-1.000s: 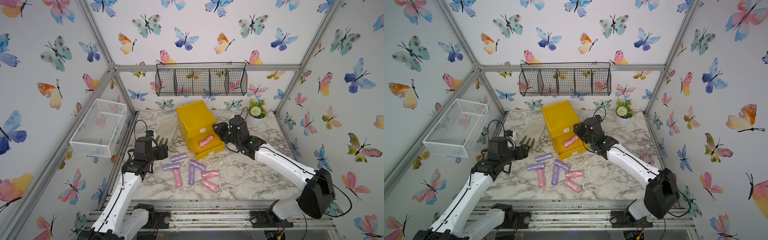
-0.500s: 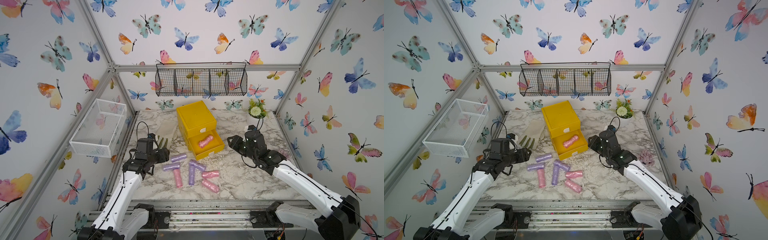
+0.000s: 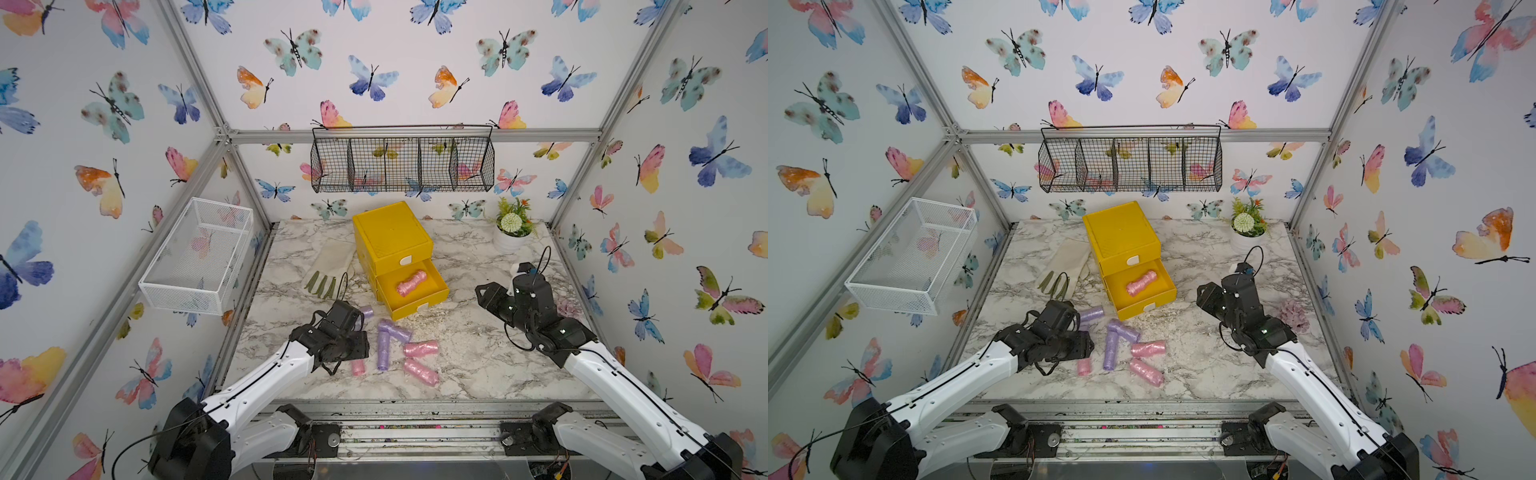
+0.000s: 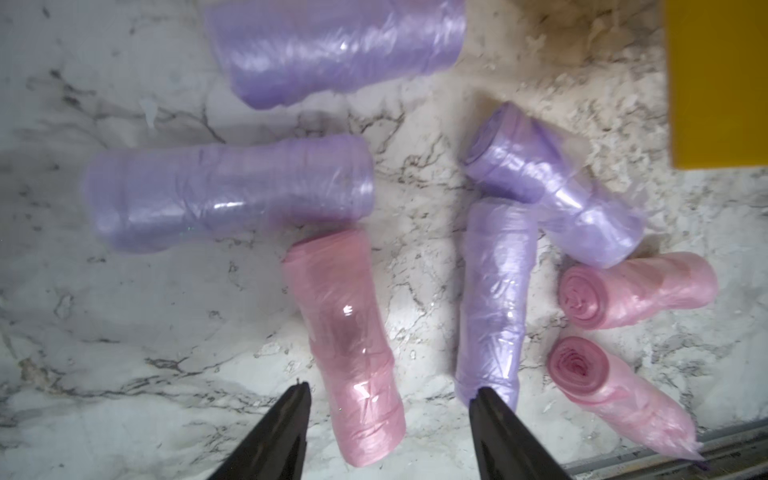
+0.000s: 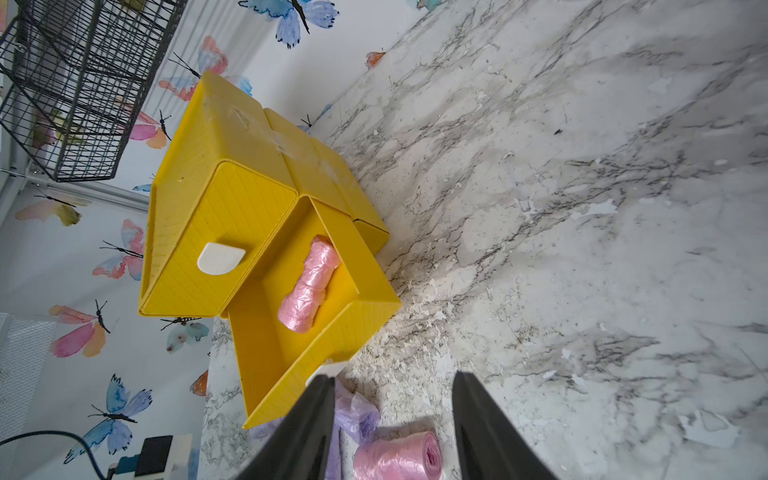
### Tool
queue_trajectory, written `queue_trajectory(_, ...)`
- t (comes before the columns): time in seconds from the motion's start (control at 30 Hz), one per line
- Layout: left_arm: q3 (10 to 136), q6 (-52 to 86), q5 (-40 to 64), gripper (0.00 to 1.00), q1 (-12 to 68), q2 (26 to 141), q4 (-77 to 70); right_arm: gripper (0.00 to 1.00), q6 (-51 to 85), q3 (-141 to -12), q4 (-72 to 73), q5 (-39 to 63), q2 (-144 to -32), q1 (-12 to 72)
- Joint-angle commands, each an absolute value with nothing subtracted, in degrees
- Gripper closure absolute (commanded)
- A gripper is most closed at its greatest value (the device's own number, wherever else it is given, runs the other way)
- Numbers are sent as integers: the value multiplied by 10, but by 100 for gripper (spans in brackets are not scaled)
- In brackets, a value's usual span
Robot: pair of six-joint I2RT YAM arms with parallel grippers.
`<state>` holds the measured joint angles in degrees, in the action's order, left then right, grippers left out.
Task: Sort the rolls of trash bags by color and place them into the drawer
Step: Pick up the roll of trash bags from the center of the board.
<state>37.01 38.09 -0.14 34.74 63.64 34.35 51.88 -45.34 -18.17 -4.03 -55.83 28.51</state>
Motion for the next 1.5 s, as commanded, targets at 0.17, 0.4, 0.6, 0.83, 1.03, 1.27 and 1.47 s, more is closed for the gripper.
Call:
queue_trajectory(0.17,361,437,-45,32,351,669,357,48,519,-440,-183,-27,-556,281)
queue_trajectory(0.4,353,429,-40,33,351,707,329,49,522,-438,-179,-19,-562,281)
queue_trajectory(0.6,348,420,-29,37,351,721,308,49,525,-435,-175,-17,-566,280)
queue_trajectory(0.83,351,406,-21,47,351,725,301,49,531,-430,-166,-9,-572,280)
queue_trajectory(1.03,353,400,-16,53,351,724,301,48,533,-428,-163,-7,-573,280)
queue_trajectory(1.27,356,396,-8,62,351,717,301,49,536,-425,-161,-5,-574,280)
queue_trajectory(1.47,361,395,-6,67,351,708,306,49,537,-422,-159,-5,-575,280)
